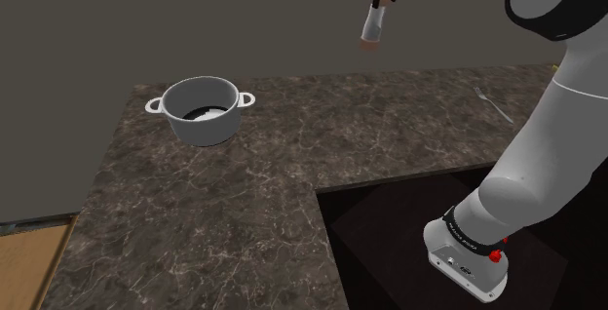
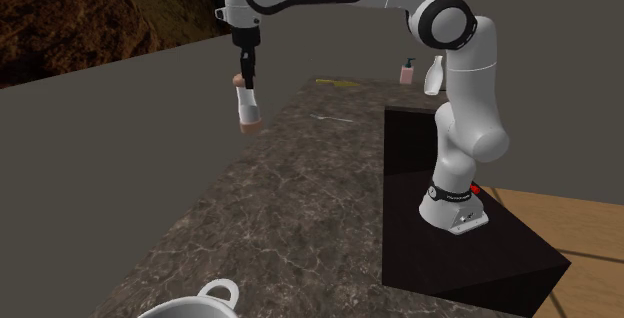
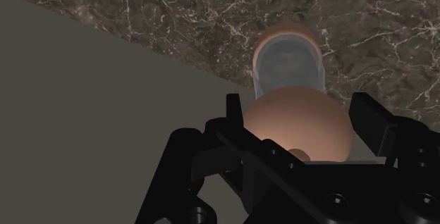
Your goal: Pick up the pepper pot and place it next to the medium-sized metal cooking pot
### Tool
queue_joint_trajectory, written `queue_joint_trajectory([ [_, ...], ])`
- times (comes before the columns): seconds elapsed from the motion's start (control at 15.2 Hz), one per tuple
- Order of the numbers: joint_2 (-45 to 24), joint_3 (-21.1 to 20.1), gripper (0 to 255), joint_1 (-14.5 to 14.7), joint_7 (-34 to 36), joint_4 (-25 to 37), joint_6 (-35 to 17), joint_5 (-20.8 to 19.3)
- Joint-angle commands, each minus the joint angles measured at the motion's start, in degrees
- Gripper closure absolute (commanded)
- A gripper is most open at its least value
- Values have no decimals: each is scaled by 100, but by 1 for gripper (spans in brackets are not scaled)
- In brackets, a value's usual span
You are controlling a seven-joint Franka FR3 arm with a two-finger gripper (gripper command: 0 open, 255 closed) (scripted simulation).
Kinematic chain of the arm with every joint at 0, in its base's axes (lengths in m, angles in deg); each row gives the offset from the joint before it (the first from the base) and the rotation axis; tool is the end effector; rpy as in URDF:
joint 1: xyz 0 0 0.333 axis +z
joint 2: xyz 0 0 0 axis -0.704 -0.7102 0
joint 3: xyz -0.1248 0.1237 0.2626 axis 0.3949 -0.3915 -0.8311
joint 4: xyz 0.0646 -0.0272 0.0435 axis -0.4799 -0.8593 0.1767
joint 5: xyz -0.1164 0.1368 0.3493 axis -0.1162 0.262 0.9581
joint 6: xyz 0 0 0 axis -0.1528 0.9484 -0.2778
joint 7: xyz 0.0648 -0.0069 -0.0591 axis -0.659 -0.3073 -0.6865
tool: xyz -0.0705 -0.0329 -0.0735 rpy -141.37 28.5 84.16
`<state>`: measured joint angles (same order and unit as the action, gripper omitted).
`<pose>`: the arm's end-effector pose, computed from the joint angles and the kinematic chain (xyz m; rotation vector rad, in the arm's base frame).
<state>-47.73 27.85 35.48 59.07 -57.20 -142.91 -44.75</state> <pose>0.6023 -0.2014 0.6028 2.9627 -0.1445 0.0421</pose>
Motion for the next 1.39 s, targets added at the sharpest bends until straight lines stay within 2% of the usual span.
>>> queue_joint_trajectory([
  [0.0, -59, 3, 255, -7, -31, 260, 200, 11],
  [0.53, -382, 15, 255, -50, -152, 1331, 942, 66],
  [0.86, 322, -199, 255, 425, 505, 371, 777, -127],
  [1.32, 942, -591, 255, 984, 1442, -404, 776, -277],
])
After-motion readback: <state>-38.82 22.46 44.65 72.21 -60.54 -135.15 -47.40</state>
